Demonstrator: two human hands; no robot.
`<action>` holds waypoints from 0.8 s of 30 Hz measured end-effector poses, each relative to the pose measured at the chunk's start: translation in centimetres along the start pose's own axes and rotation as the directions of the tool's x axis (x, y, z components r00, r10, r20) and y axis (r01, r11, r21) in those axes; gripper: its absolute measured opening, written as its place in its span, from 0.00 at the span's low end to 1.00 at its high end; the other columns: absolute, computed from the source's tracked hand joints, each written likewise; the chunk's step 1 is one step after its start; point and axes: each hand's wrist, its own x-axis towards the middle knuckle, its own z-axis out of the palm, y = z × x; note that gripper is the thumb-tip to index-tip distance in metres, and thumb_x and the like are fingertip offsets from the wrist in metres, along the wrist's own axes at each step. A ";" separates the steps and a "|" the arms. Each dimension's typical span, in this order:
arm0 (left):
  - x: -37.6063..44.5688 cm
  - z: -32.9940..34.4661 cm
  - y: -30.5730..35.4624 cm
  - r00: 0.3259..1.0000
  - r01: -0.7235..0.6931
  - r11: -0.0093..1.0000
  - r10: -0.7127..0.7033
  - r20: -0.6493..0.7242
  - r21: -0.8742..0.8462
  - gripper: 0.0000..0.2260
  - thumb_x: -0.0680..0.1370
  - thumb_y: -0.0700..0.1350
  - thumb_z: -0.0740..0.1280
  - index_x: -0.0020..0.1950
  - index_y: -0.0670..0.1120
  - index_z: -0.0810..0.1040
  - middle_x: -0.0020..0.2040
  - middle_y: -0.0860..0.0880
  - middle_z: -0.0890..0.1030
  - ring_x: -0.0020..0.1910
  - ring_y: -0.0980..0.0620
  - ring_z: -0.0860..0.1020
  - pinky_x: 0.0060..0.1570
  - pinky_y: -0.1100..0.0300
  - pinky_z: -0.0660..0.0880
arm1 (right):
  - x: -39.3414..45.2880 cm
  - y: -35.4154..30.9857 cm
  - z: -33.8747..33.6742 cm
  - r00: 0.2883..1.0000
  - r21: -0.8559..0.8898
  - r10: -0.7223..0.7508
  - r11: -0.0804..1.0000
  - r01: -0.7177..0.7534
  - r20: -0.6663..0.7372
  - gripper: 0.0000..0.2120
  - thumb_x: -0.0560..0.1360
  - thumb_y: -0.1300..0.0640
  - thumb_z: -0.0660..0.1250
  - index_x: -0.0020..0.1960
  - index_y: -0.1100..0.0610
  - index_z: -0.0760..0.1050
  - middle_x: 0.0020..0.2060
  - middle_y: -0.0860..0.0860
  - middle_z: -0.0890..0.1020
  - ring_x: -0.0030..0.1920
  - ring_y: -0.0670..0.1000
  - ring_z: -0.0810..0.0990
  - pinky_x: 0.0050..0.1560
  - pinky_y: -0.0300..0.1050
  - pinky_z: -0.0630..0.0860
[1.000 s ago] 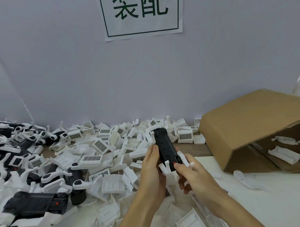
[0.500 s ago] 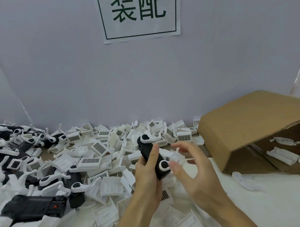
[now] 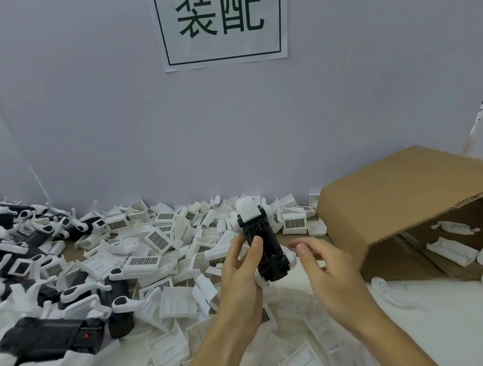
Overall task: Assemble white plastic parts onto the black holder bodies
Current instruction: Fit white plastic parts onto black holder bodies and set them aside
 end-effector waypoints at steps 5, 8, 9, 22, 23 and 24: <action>0.1 -0.3 0.1 0.999 0.034 0.995 -0.034 0.002 -0.091 0.27 0.70 0.54 0.72 0.65 0.41 0.79 0.56 0.39 0.85 0.51 0.44 0.85 0.44 0.53 0.83 | 0.7 1.1 -3.1 0.949 -0.311 0.225 0.939 -0.150 0.221 0.06 0.79 0.52 0.67 0.47 0.43 0.81 0.41 0.41 0.84 0.43 0.38 0.79 0.43 0.34 0.74; 0.0 -0.4 -0.2 0.999 0.039 0.997 -0.038 0.026 -0.069 0.25 0.71 0.54 0.72 0.64 0.42 0.80 0.55 0.39 0.85 0.48 0.46 0.86 0.40 0.56 0.82 | 0.3 1.8 -2.8 0.903 -0.472 0.324 0.866 -0.164 0.281 0.04 0.76 0.46 0.70 0.50 0.44 0.82 0.46 0.39 0.81 0.46 0.39 0.78 0.45 0.34 0.73; 0.0 -0.5 -0.3 0.999 0.037 0.998 -0.036 0.034 -0.060 0.24 0.71 0.54 0.71 0.63 0.42 0.80 0.55 0.39 0.85 0.48 0.46 0.86 0.39 0.56 0.82 | 0.1 1.9 -2.3 0.898 -0.520 0.344 0.838 -0.163 0.274 0.06 0.75 0.44 0.71 0.50 0.43 0.83 0.47 0.39 0.80 0.47 0.38 0.77 0.45 0.36 0.73; -0.1 -0.2 -0.3 0.999 0.027 0.997 -0.025 -0.023 0.072 0.30 0.69 0.59 0.79 0.68 0.49 0.78 0.59 0.44 0.85 0.59 0.42 0.83 0.64 0.37 0.75 | 0.5 0.8 -2.0 0.962 0.048 0.173 0.985 -0.167 -0.210 0.06 0.81 0.61 0.63 0.45 0.53 0.70 0.40 0.52 0.81 0.31 0.47 0.85 0.32 0.52 0.81; -0.1 -0.1 -0.3 1.000 0.010 0.997 -0.010 -0.010 0.077 0.29 0.70 0.59 0.78 0.67 0.50 0.78 0.58 0.45 0.85 0.59 0.43 0.83 0.64 0.36 0.74 | 0.4 0.4 -1.6 0.962 0.076 0.137 0.990 -0.122 -0.236 0.07 0.81 0.62 0.63 0.46 0.53 0.70 0.40 0.51 0.82 0.33 0.46 0.85 0.34 0.54 0.82; -0.1 0.0 -0.4 1.000 -0.005 0.997 0.004 0.003 0.080 0.27 0.70 0.58 0.77 0.66 0.51 0.79 0.56 0.45 0.86 0.57 0.44 0.84 0.63 0.38 0.76 | 0.2 0.0 -1.1 0.964 0.078 0.081 0.995 -0.064 -0.253 0.08 0.80 0.63 0.64 0.46 0.52 0.71 0.38 0.48 0.82 0.35 0.44 0.85 0.36 0.51 0.83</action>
